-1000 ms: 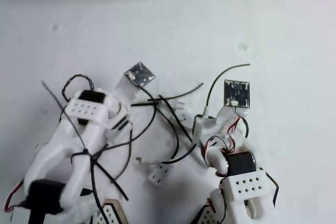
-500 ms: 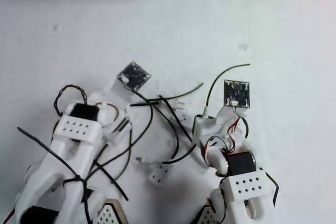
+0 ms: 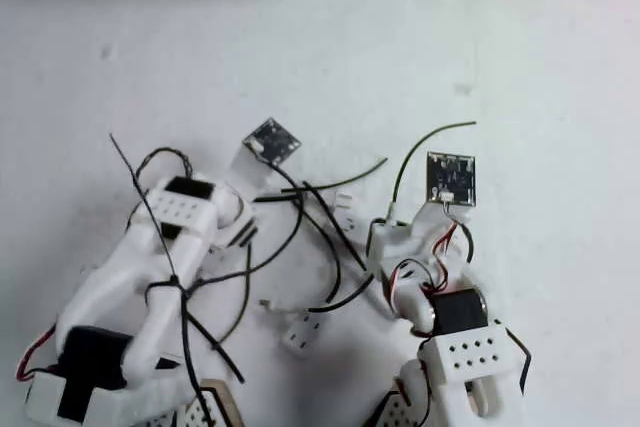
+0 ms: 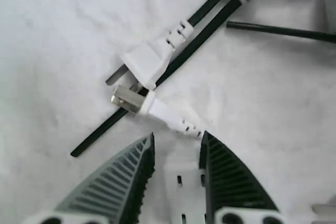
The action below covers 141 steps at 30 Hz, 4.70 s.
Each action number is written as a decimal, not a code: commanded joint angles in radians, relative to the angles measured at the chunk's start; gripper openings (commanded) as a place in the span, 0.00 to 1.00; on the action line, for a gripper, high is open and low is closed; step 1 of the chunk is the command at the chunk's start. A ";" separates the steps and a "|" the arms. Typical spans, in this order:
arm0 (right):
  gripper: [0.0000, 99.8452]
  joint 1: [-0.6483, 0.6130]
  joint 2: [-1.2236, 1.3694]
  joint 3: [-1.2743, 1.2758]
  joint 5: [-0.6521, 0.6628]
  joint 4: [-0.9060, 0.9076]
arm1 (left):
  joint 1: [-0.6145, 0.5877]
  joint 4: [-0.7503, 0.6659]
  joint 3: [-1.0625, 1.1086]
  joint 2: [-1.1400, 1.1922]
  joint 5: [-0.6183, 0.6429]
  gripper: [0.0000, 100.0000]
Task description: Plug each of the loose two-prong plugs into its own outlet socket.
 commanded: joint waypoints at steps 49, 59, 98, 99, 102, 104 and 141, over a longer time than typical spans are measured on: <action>0.02 -0.717 -0.019 -0.215 0.161 -0.059 | -0.490 0.298 0.181 -0.763 0.087 0.22; 0.02 -0.719 -0.021 -0.236 0.161 -0.110 | -0.236 0.345 0.002 -0.763 0.288 0.22; 0.02 -0.671 0.220 -0.310 0.170 -0.200 | -0.420 0.425 -0.054 -1.024 0.184 0.26; 0.02 -0.673 0.286 -0.327 0.172 -0.214 | -0.460 0.423 -0.037 -1.024 0.166 0.26; 0.02 -0.673 0.476 -0.379 0.218 -0.268 | -0.547 0.396 0.043 -1.024 0.152 0.26; 0.02 -0.673 0.579 -0.400 0.244 -0.320 | -0.601 0.354 0.107 -1.024 0.152 0.26; 0.02 -0.713 0.966 -0.448 0.302 -0.552 | -0.779 0.147 0.509 -1.024 0.150 0.26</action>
